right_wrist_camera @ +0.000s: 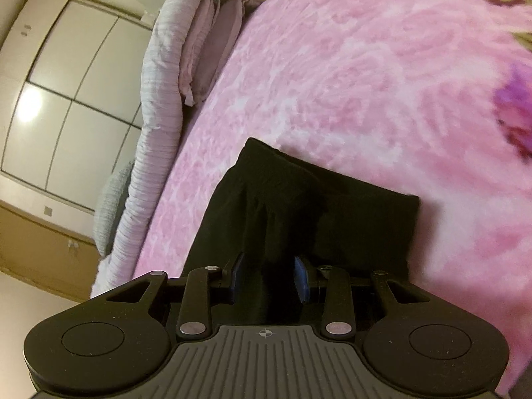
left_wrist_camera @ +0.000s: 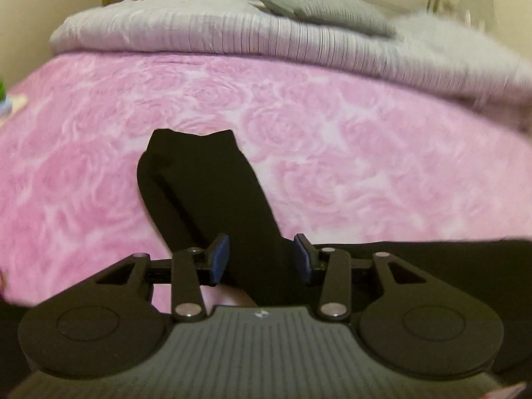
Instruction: Fold clothes
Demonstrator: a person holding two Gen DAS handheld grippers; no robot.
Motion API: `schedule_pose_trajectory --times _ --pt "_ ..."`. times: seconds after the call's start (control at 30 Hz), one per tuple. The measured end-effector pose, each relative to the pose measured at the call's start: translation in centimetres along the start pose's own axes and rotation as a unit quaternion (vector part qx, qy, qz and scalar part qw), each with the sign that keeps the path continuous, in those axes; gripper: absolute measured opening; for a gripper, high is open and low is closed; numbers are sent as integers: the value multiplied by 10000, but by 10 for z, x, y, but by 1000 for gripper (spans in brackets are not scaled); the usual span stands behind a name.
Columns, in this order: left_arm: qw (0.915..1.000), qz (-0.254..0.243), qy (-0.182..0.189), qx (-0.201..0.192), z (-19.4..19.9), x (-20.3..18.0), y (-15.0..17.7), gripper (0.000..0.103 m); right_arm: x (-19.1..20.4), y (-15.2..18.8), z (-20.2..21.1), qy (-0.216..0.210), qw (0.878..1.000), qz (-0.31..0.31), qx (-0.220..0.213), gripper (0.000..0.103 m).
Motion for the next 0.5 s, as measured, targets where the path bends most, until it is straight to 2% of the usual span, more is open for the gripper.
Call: schedule_pose_trajectory --times 0.1,0.13,0.17,0.2,0.3,0.4,0.47,0.5 --pt "9985 -388 -245 295 -22 -2 -1 39 9 -1 -8 182 9995 266 16 35" --pt "9984 -438 -244 267 -24 -2 1 27 12 -1 -11 258 9990 374 12 34" --pt "9989 -430 -148 130 -19 -2 1 15 15 -1 -13 330 9983 479 7 21" --pt "9991 -416 -41 -21 -14 -3 1 4 18 -1 -11 323 9980 539 -38 12" --pt "9972 -209 -24 -720 27 10 -5 2 23 -1 -1 228 9975 641 -178 8" --pt "9932 -61 -126 -1152 86 23 5 2 24 -3 18 45 9976 618 -319 7" --pt "9922 15 -199 -1234 122 30 21 3 25 -5 32 22 9971 646 -406 4" --pt "9932 10 -277 -1130 132 31 33 3 24 -5 38 9 9969 663 -423 4"
Point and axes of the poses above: each gripper's, at about its wrist camera, not at the fingertips, and z roughly against the way its jaws point, x to its left, y to its underside, the point moved 7 cm from there along -z, roughly the way its jaws point, and after that the axes turned 13 degrees about y, right-handed, at the moved point
